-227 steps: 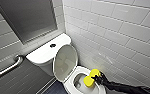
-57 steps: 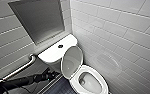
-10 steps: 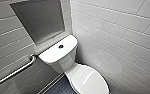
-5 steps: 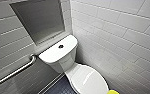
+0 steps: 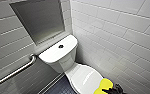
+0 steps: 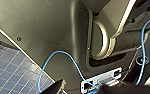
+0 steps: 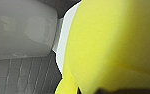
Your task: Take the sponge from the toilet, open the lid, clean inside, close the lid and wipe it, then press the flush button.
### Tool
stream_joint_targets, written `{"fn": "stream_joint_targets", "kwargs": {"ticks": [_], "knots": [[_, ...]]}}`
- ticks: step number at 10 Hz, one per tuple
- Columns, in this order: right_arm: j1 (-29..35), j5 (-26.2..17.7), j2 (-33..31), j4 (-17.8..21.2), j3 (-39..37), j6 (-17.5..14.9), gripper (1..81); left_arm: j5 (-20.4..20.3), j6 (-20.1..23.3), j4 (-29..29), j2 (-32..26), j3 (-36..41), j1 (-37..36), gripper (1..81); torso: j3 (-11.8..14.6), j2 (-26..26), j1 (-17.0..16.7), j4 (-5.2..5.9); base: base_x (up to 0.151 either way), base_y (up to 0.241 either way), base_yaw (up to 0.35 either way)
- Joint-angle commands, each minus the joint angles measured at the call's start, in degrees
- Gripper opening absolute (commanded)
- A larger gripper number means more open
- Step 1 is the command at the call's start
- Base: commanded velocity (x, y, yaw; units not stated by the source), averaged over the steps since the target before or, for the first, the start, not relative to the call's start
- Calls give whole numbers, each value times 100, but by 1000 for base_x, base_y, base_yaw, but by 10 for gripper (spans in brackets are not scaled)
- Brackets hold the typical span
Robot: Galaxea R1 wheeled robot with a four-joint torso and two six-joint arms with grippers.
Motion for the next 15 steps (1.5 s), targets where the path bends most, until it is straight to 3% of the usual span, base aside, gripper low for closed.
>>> {"fn": "stream_joint_targets", "kwargs": {"ticks": [1, 5, 7, 10, 13, 14, 15], "knots": [[960, -539, 657, 243, -964, 35, 10, 435, 41, -2, -74, 44, 111, 811, 0, 0, 0, 0, 0, 0, 0], [1460, -557, 1864, 815, -2488, 70, 10, 514, 41, -11, -13, -8, 129, 811, -2, 5, 0, 0, 0, 0, 0], [1636, -557, 2241, 824, -2927, 79, 10, 593, 41, -29, 83, -175, 129, 811, -2, 5, 0, 0, 0, 0, 0], [1707, -557, 2690, 886, -3665, 483, 10, 645, 41, -55, 260, -527, 129, 811, -4, 7, 0, 0, 0, 0, 0], [1725, -557, 2743, 868, -3771, 492, 10, 716, 41, -81, 269, -536, 129, 811, -4, 7, 0, 0, 0, 0, 0], [1725, -548, 2752, 851, -3779, 492, 10, 716, 41, -81, 269, -536, 129, 811, -182, 9, 0, 0, 0, 0, 0], [1760, -548, 2743, 833, -3806, 492, 10, 716, 41, -81, 269, -536, 129, 811, 35, 9, 0, 0, 0, 0, 0]]}}
